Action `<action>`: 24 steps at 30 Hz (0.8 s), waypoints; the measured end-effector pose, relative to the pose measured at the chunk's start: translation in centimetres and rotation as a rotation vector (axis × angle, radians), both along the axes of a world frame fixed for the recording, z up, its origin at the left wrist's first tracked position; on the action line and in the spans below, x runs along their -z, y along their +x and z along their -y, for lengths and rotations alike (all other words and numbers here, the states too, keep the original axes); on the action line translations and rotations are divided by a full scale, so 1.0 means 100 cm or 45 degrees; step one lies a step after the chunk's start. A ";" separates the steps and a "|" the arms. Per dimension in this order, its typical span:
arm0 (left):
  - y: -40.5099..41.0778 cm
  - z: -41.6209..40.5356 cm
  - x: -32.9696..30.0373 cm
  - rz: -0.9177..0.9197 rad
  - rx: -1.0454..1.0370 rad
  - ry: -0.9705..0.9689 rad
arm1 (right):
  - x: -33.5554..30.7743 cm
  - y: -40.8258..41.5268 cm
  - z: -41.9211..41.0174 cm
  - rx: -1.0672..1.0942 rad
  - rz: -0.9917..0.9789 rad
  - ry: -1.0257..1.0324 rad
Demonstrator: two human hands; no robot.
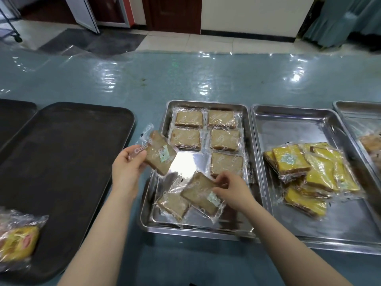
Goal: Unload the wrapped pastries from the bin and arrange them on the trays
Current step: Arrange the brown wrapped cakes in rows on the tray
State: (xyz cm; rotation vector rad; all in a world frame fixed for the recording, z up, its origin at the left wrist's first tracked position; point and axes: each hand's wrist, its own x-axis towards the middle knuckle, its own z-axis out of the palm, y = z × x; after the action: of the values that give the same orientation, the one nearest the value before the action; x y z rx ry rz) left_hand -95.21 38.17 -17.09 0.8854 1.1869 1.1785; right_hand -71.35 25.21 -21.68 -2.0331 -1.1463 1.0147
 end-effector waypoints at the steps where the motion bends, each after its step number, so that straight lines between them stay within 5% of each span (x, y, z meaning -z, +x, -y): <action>1: 0.005 -0.002 -0.001 -0.063 0.022 0.059 | -0.003 0.006 0.004 0.043 -0.011 0.013; 10: 0.079 0.002 0.021 -1.192 0.577 0.687 | -0.021 0.041 0.046 0.323 -0.033 0.063; 14: 0.094 0.021 0.052 -1.321 1.179 0.541 | -0.022 0.045 0.057 0.379 -0.035 0.058; 24: 0.076 0.029 0.090 -1.801 1.248 0.532 | -0.020 0.044 0.061 0.362 0.006 0.002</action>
State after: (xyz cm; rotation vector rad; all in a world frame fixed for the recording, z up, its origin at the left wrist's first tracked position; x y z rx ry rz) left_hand -87.60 35.28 -26.13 2.4494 1.1968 -0.2021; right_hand -66.90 19.11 -19.72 -2.1232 -0.8284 0.8660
